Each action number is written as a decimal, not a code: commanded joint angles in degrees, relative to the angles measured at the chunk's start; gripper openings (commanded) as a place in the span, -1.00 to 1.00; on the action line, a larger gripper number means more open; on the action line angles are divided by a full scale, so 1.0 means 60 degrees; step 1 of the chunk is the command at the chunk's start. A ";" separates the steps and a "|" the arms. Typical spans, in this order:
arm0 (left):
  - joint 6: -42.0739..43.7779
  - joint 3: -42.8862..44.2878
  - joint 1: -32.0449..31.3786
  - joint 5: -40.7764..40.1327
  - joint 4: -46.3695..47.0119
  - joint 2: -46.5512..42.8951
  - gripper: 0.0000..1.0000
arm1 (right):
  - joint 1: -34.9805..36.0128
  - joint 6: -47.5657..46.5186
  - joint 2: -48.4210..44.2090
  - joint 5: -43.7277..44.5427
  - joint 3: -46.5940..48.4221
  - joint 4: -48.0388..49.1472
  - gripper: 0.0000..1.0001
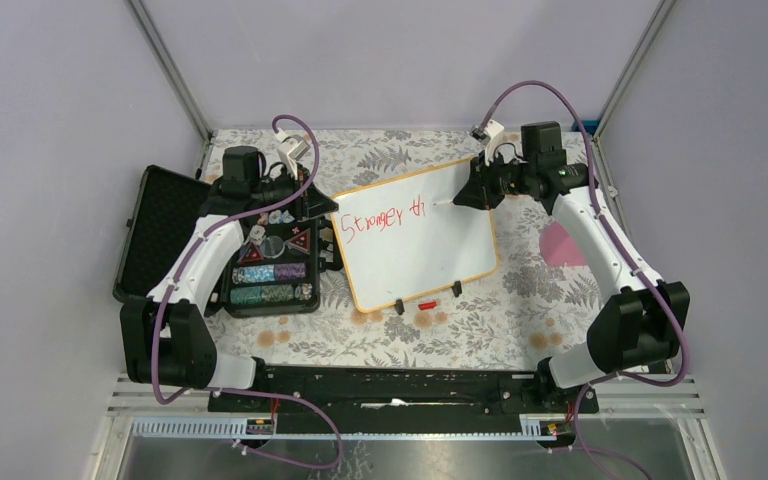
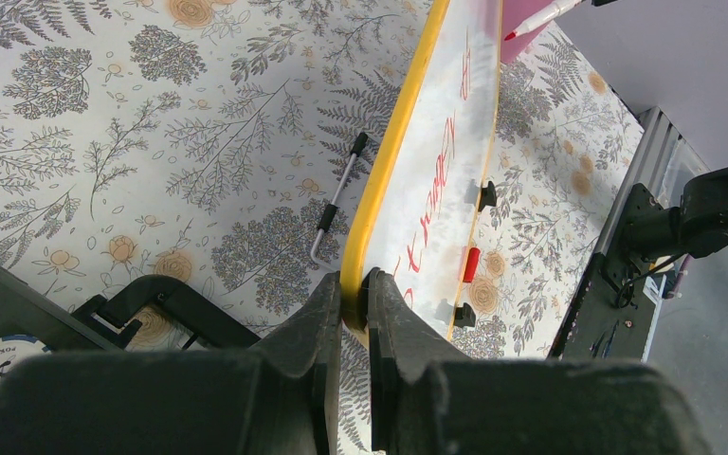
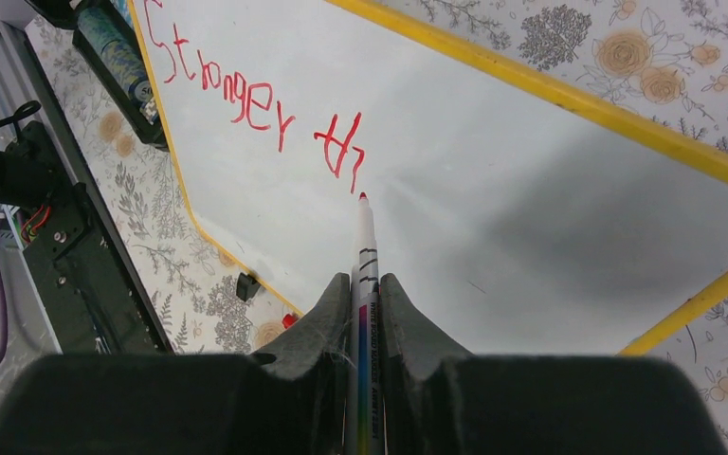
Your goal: Write a sentence on the whiteboard
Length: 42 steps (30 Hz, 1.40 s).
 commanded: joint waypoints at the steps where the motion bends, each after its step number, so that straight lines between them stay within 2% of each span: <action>1: 0.0578 -0.0145 -0.0302 -0.0109 -0.0251 -0.0031 -1.00 | -0.0027 0.0385 0.0156 -0.0351 0.0383 0.0650 -1.00; 42: 0.0594 -0.0101 -0.0303 -0.0138 -0.0251 0.0066 -1.00 | 0.0348 0.0419 0.0957 -0.0004 0.0823 0.0805 -1.00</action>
